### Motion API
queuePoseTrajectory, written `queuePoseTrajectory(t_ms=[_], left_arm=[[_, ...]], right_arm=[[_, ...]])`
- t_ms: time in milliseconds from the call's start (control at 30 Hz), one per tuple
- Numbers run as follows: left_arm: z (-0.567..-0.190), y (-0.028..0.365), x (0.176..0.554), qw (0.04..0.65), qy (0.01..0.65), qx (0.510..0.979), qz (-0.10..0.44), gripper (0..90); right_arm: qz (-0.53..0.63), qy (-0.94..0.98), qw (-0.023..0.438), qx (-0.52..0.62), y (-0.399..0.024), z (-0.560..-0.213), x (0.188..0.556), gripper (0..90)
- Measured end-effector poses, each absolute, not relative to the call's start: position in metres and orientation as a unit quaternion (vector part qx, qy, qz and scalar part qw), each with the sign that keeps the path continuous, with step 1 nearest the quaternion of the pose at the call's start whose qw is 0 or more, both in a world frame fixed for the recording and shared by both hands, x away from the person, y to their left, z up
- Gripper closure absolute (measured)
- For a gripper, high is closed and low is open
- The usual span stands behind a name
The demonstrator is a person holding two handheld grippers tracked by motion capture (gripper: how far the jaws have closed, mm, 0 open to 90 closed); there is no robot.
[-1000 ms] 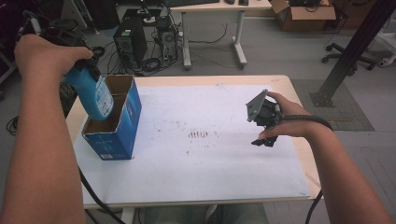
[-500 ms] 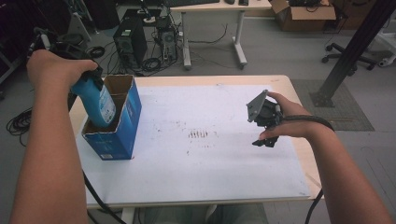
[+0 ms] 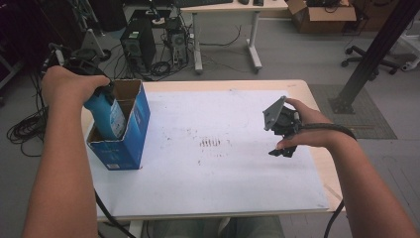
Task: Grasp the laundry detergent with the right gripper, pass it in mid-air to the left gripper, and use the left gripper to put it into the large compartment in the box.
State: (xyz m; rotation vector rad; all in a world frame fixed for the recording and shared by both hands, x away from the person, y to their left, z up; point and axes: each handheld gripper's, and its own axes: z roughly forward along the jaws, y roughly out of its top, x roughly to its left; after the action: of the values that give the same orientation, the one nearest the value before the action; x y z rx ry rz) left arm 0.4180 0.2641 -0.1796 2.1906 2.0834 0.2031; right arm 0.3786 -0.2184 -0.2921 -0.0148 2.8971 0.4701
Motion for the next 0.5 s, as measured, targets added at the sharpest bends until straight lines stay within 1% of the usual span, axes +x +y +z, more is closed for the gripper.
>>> queuePoseTrajectory(t_ms=[500], left_arm=[[-0.215,0.262,0.422,0.048,0.682,0.728,0.053,38.7]], right_arm=[[0.158,0.982,0.100,-0.003,-0.219,-0.292,0.377,2.9]])
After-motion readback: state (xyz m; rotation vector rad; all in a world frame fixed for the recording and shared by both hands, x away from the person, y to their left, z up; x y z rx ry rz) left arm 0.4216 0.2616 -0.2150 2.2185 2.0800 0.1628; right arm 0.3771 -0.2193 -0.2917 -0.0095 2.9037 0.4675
